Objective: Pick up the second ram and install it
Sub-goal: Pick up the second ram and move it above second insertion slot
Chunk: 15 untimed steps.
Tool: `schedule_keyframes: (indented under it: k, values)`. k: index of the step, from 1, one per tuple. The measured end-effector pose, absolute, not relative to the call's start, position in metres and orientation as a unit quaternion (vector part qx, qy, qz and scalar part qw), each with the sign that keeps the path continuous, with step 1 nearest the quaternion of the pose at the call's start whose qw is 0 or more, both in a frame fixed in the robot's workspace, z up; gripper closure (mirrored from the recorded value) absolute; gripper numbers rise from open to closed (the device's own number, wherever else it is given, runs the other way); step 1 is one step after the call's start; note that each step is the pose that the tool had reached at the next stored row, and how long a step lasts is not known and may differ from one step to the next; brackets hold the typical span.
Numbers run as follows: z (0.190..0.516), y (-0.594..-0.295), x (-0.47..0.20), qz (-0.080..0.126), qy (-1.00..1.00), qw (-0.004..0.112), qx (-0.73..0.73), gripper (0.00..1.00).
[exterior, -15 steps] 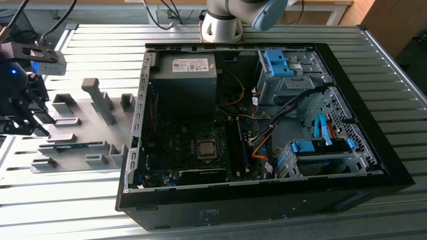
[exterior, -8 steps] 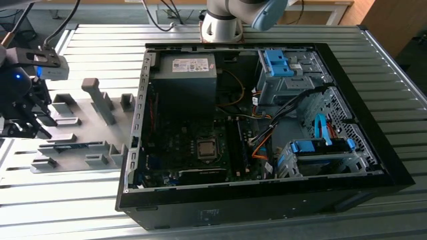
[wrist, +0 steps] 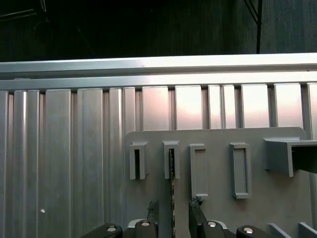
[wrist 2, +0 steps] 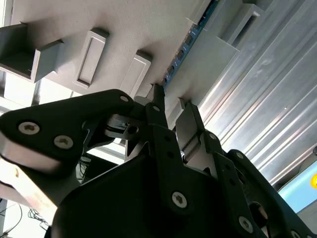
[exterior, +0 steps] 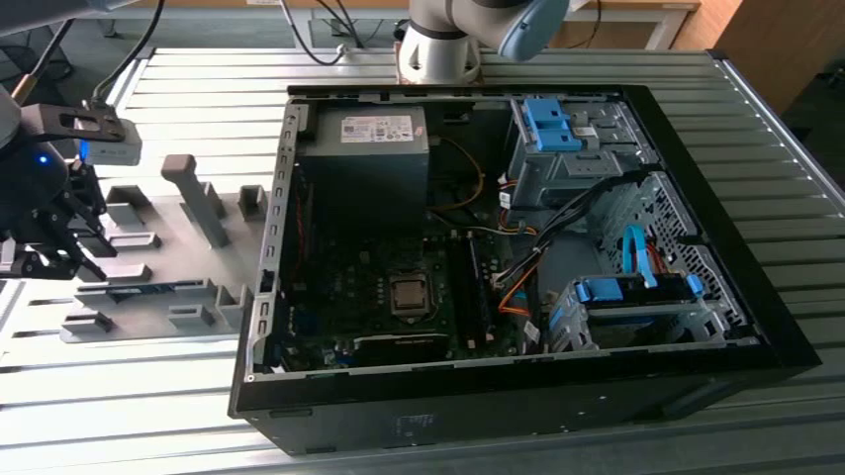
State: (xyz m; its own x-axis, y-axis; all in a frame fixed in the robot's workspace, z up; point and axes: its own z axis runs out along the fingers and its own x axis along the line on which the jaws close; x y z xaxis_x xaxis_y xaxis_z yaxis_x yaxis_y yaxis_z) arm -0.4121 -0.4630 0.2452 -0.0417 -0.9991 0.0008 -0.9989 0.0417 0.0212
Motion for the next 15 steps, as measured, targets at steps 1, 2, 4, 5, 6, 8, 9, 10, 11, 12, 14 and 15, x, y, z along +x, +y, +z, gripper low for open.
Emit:
schedule_keyframes:
  k: [1, 2, 4, 5, 6, 8, 9, 10, 11, 12, 14, 15]
  values:
    - [0.245, -0.463, -0.412, -0.007, -0.722, 0.008, 0.692, 0.63]
    - [0.245, -0.463, -0.412, -0.007, -0.722, 0.008, 0.692, 0.63]
    - [0.245, -0.463, -0.412, -0.008, -0.722, 0.007, 0.692, 0.63]
    - [0.244, -0.463, -0.412, -0.010, -0.722, 0.005, 0.692, 0.63]
    - [0.243, -0.463, -0.412, -0.011, -0.722, 0.004, 0.692, 0.63]
    - [0.241, -0.463, -0.412, -0.010, -0.721, 0.002, 0.693, 0.63]
    - [0.240, -0.463, -0.412, -0.009, -0.720, 0.002, 0.694, 0.63]
    - [0.239, -0.463, -0.412, -0.009, -0.718, 0.001, 0.696, 0.63]
    - [0.238, -0.463, -0.412, -0.008, -0.715, 0.001, 0.699, 0.63]
    - [0.237, -0.463, -0.412, -0.008, -0.712, 0.000, 0.702, 0.63]
    - [0.235, -0.463, -0.412, -0.008, -0.709, 0.000, 0.705, 0.63]
    - [0.234, -0.463, -0.412, -0.007, -0.709, 0.000, 0.705, 0.63]
